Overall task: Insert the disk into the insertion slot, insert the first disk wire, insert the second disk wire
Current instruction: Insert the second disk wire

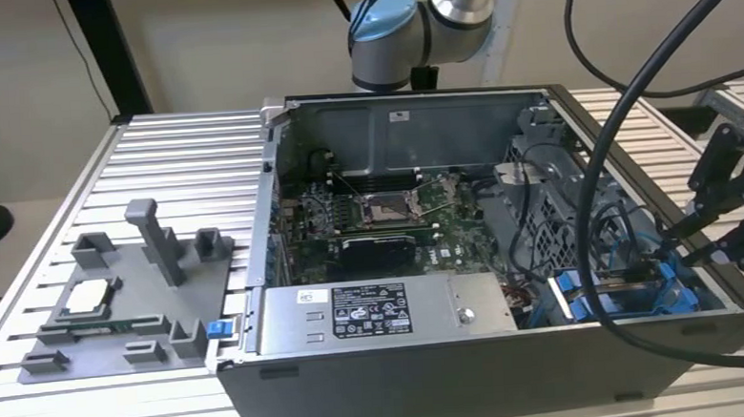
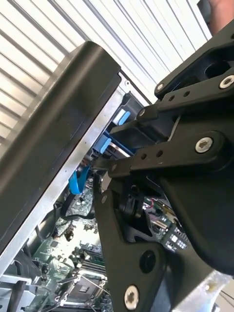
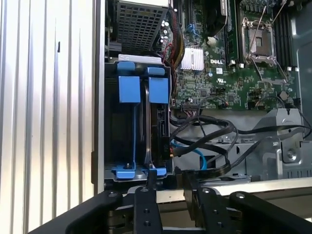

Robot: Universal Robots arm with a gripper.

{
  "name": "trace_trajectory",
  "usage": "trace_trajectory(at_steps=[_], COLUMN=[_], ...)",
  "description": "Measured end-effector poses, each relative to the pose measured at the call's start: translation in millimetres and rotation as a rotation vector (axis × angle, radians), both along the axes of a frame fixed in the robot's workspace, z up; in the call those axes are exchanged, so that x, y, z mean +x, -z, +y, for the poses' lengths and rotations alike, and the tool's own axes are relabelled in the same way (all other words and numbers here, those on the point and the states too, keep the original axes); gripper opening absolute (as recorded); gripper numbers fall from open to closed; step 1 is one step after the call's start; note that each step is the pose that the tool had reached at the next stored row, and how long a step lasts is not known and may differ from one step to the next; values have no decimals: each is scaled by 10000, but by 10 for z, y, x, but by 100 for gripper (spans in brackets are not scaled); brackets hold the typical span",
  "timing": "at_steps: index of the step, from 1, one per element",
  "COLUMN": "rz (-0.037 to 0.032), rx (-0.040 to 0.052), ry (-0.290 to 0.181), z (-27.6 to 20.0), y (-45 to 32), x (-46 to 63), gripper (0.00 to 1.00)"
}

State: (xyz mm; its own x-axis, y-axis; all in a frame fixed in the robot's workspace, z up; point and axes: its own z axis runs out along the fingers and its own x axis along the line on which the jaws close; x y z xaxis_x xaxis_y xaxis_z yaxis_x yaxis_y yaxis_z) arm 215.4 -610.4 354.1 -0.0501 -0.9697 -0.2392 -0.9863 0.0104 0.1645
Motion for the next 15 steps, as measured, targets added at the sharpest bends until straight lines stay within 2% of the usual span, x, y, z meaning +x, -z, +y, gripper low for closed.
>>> trace_trajectory(at_steps=[3,5,6,9,12,15], rz=[-1,0,-1,0,0,-2], rx=[75,196,282,622,867,1059], ry=[-1,-1,-1,-1,3,30], z=[0,0,0,0,0,0], y=[12,24,28,44,57,60], x=[1,0,0,1,0,0], gripper=[100,100,100,100,100,100])
